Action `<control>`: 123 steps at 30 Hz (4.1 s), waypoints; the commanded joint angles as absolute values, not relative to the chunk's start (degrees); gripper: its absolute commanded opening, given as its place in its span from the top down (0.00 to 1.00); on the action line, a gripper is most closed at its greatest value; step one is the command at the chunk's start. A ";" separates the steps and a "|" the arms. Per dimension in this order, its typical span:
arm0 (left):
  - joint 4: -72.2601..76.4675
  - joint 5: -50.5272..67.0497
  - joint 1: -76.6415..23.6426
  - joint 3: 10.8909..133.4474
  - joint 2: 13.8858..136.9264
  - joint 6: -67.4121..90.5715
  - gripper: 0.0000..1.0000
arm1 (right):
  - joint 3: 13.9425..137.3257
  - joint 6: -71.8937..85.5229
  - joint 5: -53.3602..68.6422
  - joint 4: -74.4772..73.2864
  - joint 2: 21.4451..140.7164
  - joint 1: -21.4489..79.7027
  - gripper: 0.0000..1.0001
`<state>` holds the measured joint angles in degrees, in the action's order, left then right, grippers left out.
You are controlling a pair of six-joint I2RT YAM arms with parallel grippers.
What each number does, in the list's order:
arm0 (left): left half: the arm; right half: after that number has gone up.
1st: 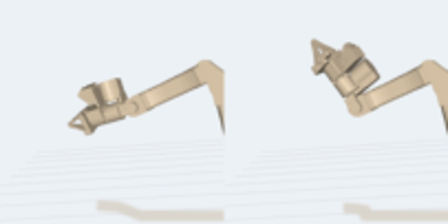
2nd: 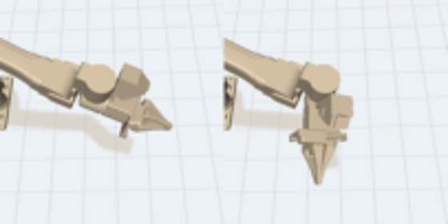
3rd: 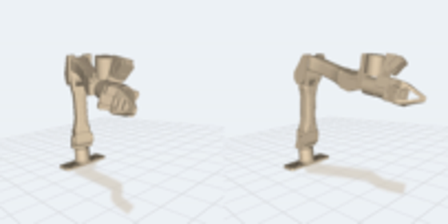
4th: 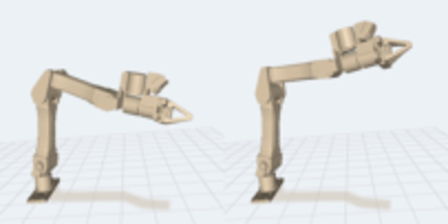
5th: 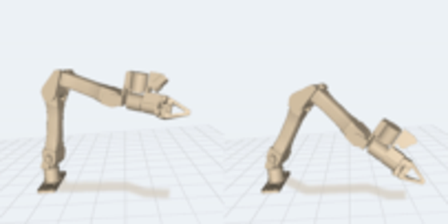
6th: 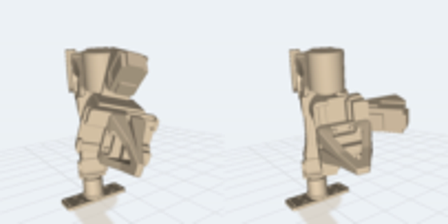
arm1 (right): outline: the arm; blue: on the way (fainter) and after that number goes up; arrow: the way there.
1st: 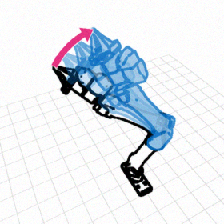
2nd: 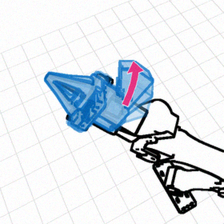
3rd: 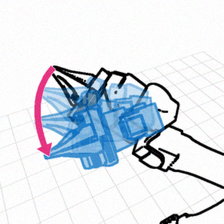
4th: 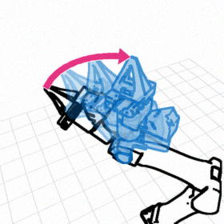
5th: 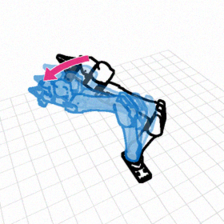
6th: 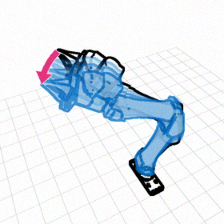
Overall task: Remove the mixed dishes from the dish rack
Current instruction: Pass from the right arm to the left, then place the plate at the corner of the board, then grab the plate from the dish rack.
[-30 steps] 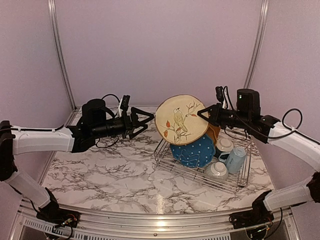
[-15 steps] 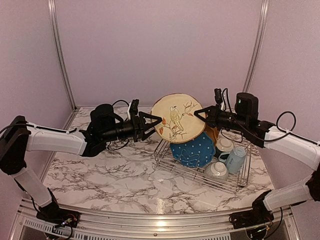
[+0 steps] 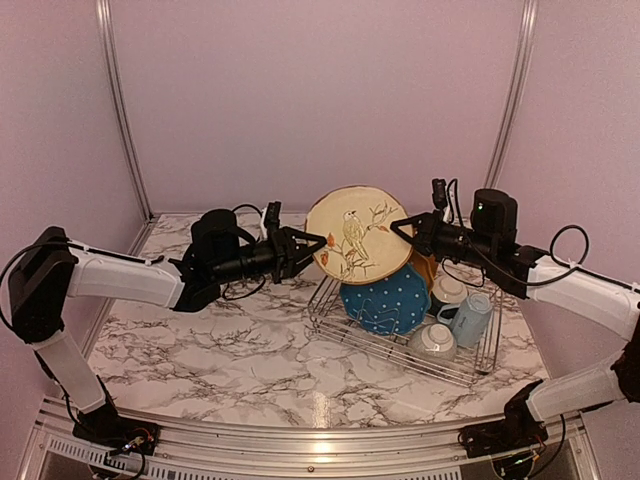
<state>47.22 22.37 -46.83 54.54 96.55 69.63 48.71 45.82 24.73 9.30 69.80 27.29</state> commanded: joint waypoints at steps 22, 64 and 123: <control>40.27 19.54 -46.02 58.38 96.98 68.84 1.00 | 57.04 37.48 17.80 7.02 72.57 32.52 0.93; 28.53 8.75 -2.25 40.88 82.00 73.93 1.00 | 71.14 11.82 -19.78 -31.40 69.11 28.83 0.01; 42.29 9.68 2.37 26.69 88.72 68.71 0.10 | 62.25 8.42 7.91 -18.91 67.35 28.82 0.02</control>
